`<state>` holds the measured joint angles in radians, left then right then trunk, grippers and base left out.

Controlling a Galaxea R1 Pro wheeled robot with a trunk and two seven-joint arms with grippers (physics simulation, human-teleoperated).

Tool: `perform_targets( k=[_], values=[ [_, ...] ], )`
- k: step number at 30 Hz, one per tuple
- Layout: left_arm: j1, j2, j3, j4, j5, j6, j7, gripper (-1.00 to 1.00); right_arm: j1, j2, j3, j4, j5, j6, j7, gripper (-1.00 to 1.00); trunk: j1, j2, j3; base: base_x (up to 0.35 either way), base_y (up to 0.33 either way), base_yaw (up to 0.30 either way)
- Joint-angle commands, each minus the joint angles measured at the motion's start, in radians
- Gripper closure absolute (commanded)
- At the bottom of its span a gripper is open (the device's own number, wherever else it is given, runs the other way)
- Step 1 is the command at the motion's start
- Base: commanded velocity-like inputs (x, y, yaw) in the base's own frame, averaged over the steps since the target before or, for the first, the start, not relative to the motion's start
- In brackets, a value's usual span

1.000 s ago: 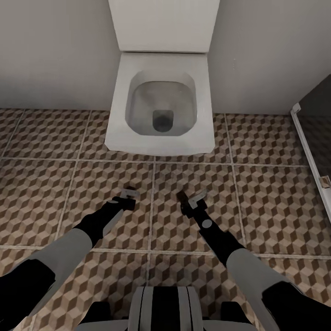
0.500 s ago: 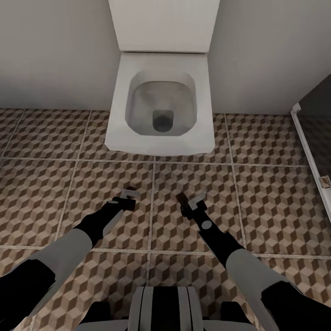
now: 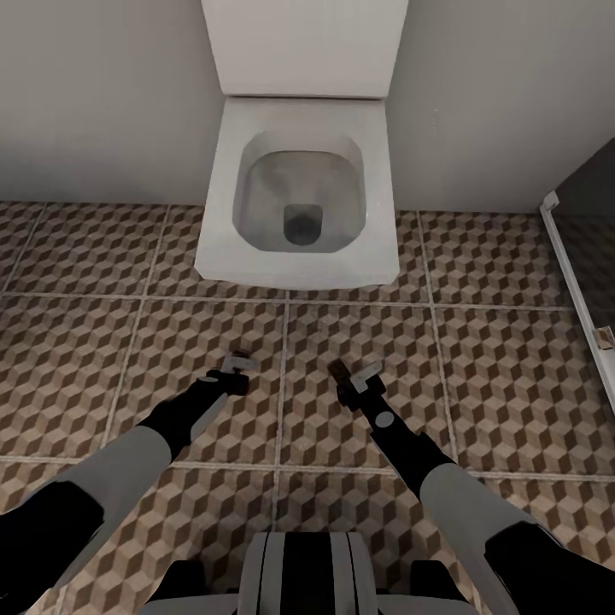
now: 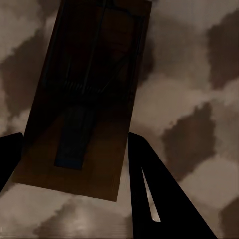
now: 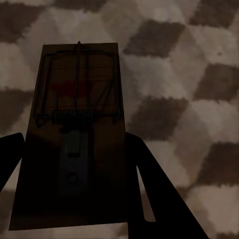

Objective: Take the four mousetraps from the cabinet in the bathroom and place them on the bathroom floor. Make sure all four end up on the same floor surface, and ensure that at least two of them are either under or directly next to the same bathroom sink.

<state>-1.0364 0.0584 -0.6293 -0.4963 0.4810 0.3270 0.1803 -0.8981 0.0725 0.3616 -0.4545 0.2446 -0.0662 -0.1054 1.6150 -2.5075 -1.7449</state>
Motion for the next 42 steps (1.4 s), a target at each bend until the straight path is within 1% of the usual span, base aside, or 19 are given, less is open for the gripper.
perform_targets(
  k=[1,3,5,9,14,17,26,30,42],
  values=[
    [-0.001,0.002,-0.010,0.003,0.007,-0.001,0.010,1.00,-0.001,0.000,0.005,0.002,0.006,-0.001,-0.011,1.00,0.000,0.000,0.000,0.000,0.000,0.000],
    [-0.001,0.001,-0.012,0.016,0.007,-0.029,0.010,1.00,-0.001,0.000,0.005,0.002,0.006,-0.001,-0.011,1.00,0.000,0.000,0.000,0.000,0.000,0.000],
    [-0.001,0.001,-0.013,0.021,0.007,-0.043,0.009,1.00,-0.001,0.000,0.005,0.002,0.006,-0.001,-0.011,1.00,0.000,0.000,0.000,0.000,0.000,0.000],
    [-0.001,0.001,-0.019,0.029,0.007,-0.055,0.009,1.00,-0.001,0.000,0.005,0.002,0.006,-0.001,-0.011,1.00,0.000,0.000,0.000,0.000,0.000,0.000],
    [-0.001,0.000,-0.034,0.043,0.007,-0.059,0.009,1.00,-0.001,0.000,0.005,0.002,0.006,-0.001,-0.011,1.00,0.000,0.000,0.000,0.000,0.000,0.000],
    [-0.001,0.000,-0.038,0.046,0.007,-0.060,0.009,1.00,-0.001,0.001,0.005,0.002,0.006,-0.001,-0.011,1.00,0.000,0.000,0.000,0.000,0.000,0.000],
    [-0.001,-0.003,-0.039,0.047,0.007,-0.060,0.009,1.00,-0.001,0.001,0.005,0.002,0.006,-0.001,-0.011,1.00,0.000,0.000,0.000,0.008,0.000,0.000],
    [-0.001,-0.007,-0.040,0.047,0.007,-0.060,0.009,1.00,-0.001,0.001,0.005,0.002,0.006,-0.001,-0.011,1.00,0.000,0.000,0.000,0.106,0.000,0.000],
    [-0.001,-0.008,-0.040,0.048,0.007,-0.060,0.010,1.00,-0.001,0.001,0.005,0.002,0.005,-0.003,-0.011,1.00,0.000,0.000,0.000,0.132,0.000,0.000]
  ],
)
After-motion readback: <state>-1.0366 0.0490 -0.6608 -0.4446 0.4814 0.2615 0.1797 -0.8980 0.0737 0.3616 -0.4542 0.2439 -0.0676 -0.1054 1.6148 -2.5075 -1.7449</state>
